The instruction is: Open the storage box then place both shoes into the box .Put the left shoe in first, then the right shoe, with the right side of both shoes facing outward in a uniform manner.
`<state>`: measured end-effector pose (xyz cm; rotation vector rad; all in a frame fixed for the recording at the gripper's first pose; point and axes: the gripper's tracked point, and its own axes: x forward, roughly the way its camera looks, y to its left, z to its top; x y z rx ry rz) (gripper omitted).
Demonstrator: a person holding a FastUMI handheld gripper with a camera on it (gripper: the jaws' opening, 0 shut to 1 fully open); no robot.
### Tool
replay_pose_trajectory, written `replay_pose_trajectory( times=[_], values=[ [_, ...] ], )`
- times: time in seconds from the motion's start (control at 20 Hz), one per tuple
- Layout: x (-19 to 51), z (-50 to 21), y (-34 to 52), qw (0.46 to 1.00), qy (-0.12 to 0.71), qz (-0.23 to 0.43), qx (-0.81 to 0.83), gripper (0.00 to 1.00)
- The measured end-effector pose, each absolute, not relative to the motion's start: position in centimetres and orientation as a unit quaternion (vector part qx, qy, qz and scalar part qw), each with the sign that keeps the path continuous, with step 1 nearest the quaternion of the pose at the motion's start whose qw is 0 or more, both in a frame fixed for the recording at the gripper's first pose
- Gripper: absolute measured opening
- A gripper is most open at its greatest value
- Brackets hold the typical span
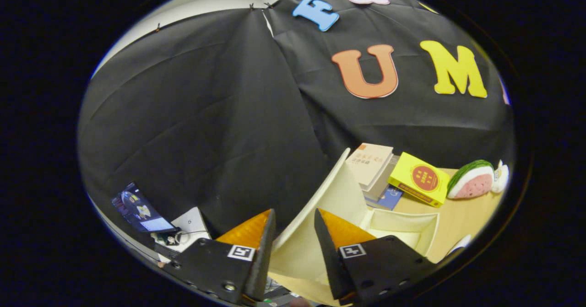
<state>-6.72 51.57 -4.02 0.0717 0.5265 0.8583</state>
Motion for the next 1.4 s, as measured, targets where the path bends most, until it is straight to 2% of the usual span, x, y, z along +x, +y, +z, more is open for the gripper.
replay_pose_trajectory(
  times=[0.05,0.15,0.25,0.45,0.7,0.9,1.4],
  values=[
    [-6.8,-3.7,51.9,0.879,0.243,0.410,0.029,0.59],
    [-6.7,-3.6,52.3,0.885,0.229,0.404,0.020,0.81],
    [-6.7,-3.5,52.2,0.892,0.217,0.396,0.015,0.82],
    [-5.9,-3.2,50.1,0.914,0.182,0.363,-0.007,0.92],
    [-4.6,-2.6,44.7,0.940,0.131,0.313,-0.040,0.96],
    [-3.4,-1.9,37.5,0.958,0.101,0.266,-0.034,0.96],
    [-0.8,-5.1,18.4,0.975,0.124,0.186,0.015,0.95]
  ],
)
